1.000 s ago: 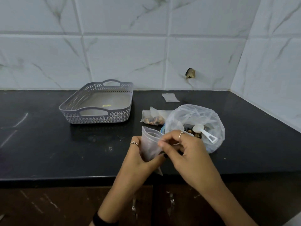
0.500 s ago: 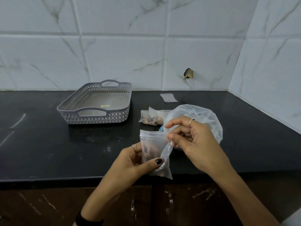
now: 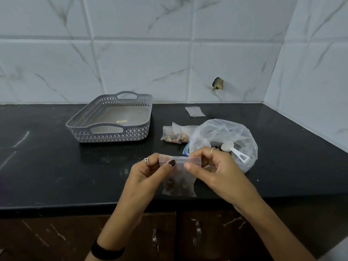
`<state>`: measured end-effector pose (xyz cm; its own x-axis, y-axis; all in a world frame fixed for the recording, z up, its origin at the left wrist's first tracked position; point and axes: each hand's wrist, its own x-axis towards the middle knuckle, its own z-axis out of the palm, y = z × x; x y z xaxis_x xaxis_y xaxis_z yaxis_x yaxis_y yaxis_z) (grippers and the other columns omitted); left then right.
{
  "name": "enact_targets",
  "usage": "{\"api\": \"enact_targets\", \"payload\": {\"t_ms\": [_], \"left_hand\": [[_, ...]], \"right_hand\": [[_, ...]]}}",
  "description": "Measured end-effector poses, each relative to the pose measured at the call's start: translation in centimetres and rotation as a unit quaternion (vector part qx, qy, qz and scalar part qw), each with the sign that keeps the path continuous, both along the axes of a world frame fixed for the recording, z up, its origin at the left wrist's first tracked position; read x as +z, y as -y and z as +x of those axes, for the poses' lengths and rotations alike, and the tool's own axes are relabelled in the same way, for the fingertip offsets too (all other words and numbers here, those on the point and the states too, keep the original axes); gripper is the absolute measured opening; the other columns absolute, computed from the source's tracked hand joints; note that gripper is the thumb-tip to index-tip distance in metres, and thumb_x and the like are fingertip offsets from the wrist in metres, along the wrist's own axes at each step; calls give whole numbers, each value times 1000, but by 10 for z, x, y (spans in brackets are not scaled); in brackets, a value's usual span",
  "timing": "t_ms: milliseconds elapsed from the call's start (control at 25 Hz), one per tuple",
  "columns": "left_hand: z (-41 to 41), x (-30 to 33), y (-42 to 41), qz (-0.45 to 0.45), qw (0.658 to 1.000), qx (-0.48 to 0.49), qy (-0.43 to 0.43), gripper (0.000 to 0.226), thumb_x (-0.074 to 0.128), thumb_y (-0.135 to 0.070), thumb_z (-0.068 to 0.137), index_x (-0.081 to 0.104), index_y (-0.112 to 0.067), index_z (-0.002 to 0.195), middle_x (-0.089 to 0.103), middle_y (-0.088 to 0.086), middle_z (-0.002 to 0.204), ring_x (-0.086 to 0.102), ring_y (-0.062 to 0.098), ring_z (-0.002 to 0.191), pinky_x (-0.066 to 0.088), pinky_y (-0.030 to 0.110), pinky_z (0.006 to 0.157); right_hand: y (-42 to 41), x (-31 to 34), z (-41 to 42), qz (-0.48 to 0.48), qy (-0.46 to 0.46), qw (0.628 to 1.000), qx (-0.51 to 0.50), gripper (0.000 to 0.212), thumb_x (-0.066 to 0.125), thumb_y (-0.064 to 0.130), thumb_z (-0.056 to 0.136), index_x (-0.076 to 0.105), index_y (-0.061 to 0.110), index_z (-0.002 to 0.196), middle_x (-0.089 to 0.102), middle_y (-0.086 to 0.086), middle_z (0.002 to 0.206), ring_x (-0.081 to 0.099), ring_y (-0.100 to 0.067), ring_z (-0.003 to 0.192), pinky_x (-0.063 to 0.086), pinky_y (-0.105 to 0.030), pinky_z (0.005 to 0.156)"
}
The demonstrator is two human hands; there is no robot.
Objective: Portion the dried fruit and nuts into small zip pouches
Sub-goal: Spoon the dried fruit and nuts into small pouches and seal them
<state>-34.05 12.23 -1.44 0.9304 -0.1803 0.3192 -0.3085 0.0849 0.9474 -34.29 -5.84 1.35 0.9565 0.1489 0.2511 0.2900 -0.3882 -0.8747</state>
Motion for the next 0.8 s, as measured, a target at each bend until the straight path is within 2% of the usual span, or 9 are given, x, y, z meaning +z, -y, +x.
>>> {"api": "enact_targets", "payload": {"t_ms": [80, 280, 400, 480, 560, 720, 800], "left_hand": [[1, -1, -2, 6, 1000, 7, 2, 13, 64, -23, 88, 71, -13, 83, 72, 5, 78, 68, 16, 77, 53, 25, 71], [2, -2, -8, 30, 999, 37, 21, 14, 59, -24, 83, 71, -17, 80, 71, 7, 80, 68, 19, 79, 54, 24, 72], [3, -2, -11, 16, 999, 42, 6, 12, 63, -24, 85, 70, -18, 78, 70, 7, 78, 67, 18, 78, 53, 26, 70], [3, -1, -12, 4, 999, 48, -22, 14, 67, -29, 83, 71, -16, 80, 71, 9, 80, 68, 19, 78, 53, 27, 68], [5, 0, -15, 6, 998, 53, -33, 24, 64, -32, 76, 73, -14, 87, 73, 8, 83, 70, 18, 79, 55, 24, 66], [11, 3, -19, 13, 998, 60, -18, 28, 64, -27, 75, 71, -8, 93, 74, 9, 84, 72, 17, 80, 58, 24, 65], [13, 4, -19, 0, 997, 74, -17, 25, 64, -24, 75, 71, -6, 92, 74, 8, 81, 71, 15, 76, 56, 21, 61]], "right_hand": [[-4, -3, 0, 6, -10, 1000, 3, 2, 70, 26, 82, 68, 26, 83, 68, 6, 83, 63, -5, 81, 53, -25, 78], [-14, -2, 2, 47, -24, 998, 31, 6, 68, 17, 84, 69, 19, 78, 65, 7, 72, 60, -1, 70, 46, -19, 67], [-21, 0, 4, 79, -47, 995, 48, 9, 66, 14, 85, 67, 16, 76, 62, 6, 69, 55, -1, 65, 44, -22, 66], [-25, 1, 6, 78, -54, 994, 58, 9, 64, 15, 86, 66, 17, 77, 60, 4, 71, 54, -2, 66, 43, -24, 67], [-30, 1, 9, 73, -56, 994, 58, 10, 63, 16, 88, 65, 19, 78, 60, 7, 71, 54, 2, 65, 42, -23, 68], [-39, -3, 15, 98, -63, 993, 31, 5, 63, 18, 87, 67, 17, 84, 64, 8, 71, 58, 3, 67, 43, -22, 69], [-42, -6, 18, 116, -75, 990, 27, 6, 63, 21, 88, 68, 17, 88, 67, 7, 75, 61, 2, 72, 45, -22, 71]]}}
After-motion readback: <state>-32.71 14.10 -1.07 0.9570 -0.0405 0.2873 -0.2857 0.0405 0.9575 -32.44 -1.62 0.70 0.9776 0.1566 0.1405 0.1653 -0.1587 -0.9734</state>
